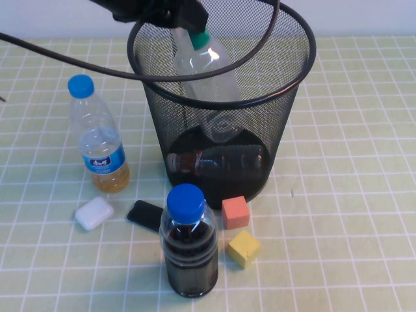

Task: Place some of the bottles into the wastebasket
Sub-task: Place the bottle in the trash can

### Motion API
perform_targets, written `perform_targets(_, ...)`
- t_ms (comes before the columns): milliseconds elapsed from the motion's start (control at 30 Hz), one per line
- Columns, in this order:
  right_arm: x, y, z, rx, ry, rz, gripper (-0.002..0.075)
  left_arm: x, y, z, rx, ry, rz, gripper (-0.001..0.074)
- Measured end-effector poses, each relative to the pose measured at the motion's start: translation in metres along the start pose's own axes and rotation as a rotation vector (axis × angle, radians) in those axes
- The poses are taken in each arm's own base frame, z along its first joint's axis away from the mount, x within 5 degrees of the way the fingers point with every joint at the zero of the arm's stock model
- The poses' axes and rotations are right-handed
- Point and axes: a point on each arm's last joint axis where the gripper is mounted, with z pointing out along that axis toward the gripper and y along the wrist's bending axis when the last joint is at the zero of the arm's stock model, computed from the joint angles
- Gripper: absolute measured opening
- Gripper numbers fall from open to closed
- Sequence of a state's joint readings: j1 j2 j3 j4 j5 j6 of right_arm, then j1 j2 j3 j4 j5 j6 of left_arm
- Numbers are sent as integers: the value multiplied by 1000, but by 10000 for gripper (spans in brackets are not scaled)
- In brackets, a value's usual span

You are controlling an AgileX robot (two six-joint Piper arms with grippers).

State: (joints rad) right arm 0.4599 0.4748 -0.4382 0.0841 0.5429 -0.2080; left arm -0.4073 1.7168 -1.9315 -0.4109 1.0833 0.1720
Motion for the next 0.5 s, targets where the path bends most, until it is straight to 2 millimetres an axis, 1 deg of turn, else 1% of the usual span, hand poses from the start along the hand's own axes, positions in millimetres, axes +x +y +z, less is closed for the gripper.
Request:
perform_targets(67,0,0,0,0,0,0,-8,2,4,11,-1,22,-9,348)
perform_targets(167,0,0,0,0,0,0,-8,3,8,19,-11,35,-13,350)
perform_targets(300,0,0,0,0,0,0,-8,2,9,20,-19,21,-10,395)
perform_targets(500,0,0,0,0,0,0,-8,1,9,19,-19,17,-10,408)
